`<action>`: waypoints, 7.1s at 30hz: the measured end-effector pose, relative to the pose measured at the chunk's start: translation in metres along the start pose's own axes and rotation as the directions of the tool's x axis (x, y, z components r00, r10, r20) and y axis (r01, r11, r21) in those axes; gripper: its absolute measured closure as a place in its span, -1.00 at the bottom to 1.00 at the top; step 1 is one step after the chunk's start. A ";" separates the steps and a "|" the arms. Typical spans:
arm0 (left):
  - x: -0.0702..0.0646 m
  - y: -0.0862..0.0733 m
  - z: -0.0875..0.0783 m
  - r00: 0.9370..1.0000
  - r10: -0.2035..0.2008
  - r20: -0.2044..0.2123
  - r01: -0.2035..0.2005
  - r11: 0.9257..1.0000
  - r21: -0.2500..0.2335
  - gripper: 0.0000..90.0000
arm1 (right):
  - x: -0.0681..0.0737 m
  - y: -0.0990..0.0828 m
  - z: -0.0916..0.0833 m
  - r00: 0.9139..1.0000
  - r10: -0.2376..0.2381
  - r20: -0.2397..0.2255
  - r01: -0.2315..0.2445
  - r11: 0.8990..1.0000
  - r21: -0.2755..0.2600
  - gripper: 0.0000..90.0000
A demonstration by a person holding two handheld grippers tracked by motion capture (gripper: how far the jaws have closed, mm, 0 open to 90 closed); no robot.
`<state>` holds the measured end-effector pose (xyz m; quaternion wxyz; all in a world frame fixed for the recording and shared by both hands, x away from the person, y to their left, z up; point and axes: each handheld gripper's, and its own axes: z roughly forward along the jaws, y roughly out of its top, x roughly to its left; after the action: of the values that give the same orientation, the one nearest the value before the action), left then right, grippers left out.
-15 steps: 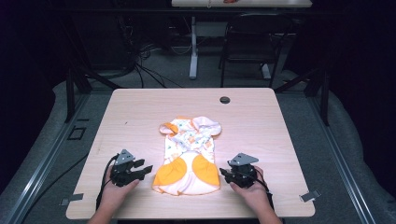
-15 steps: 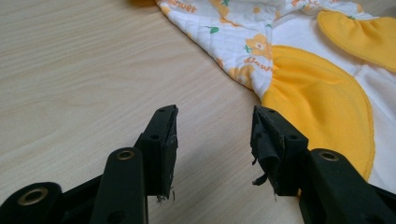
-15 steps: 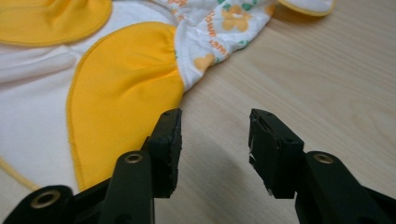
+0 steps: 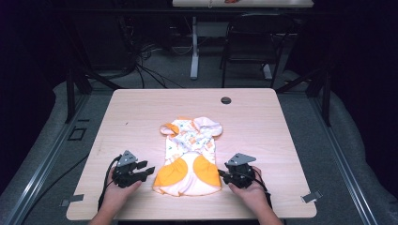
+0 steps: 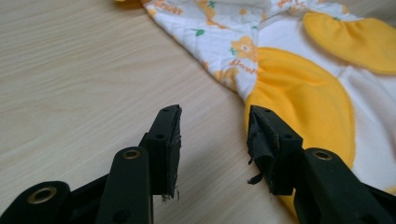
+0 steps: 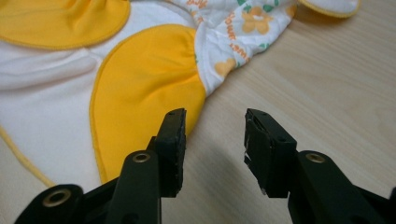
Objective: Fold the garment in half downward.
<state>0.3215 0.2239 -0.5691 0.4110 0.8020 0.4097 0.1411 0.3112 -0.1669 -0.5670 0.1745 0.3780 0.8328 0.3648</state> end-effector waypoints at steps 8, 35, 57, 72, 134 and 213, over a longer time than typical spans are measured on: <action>-0.005 0.032 0.024 0.999 0.036 0.007 -0.036 0.999 0.017 0.56 | -0.003 0.029 0.011 1.000 -0.014 -0.015 0.014 1.000 -0.001 0.78; -0.021 0.035 0.063 0.993 0.118 0.027 -0.120 0.987 0.110 0.94 | -0.007 0.035 0.053 0.998 -0.021 -0.052 0.025 0.997 0.068 0.90; -0.033 0.014 0.037 0.990 0.088 0.110 -0.103 0.985 0.137 0.94 | 0.022 0.020 0.029 0.984 -0.109 -0.138 0.125 0.986 0.114 0.91; -0.012 0.067 0.045 0.991 0.084 0.103 -0.096 0.987 0.127 0.87 | -0.005 0.061 0.032 0.985 -0.087 -0.147 0.106 0.986 0.127 0.87; 0.033 0.098 0.121 0.999 0.031 -0.013 -0.028 0.984 0.177 0.71 | -0.065 0.106 0.118 0.992 0.122 -0.016 -0.117 0.977 0.179 0.54; 0.022 0.151 0.031 0.995 0.097 0.025 -0.096 0.995 -0.029 0.89 | -0.038 0.170 0.021 0.986 -0.163 -0.014 0.163 0.986 -0.026 0.95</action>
<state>0.4345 0.1751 -0.4733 0.4201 0.8169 0.3633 0.1560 0.4339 -0.1097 -0.4550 0.2019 0.3035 0.8577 0.3626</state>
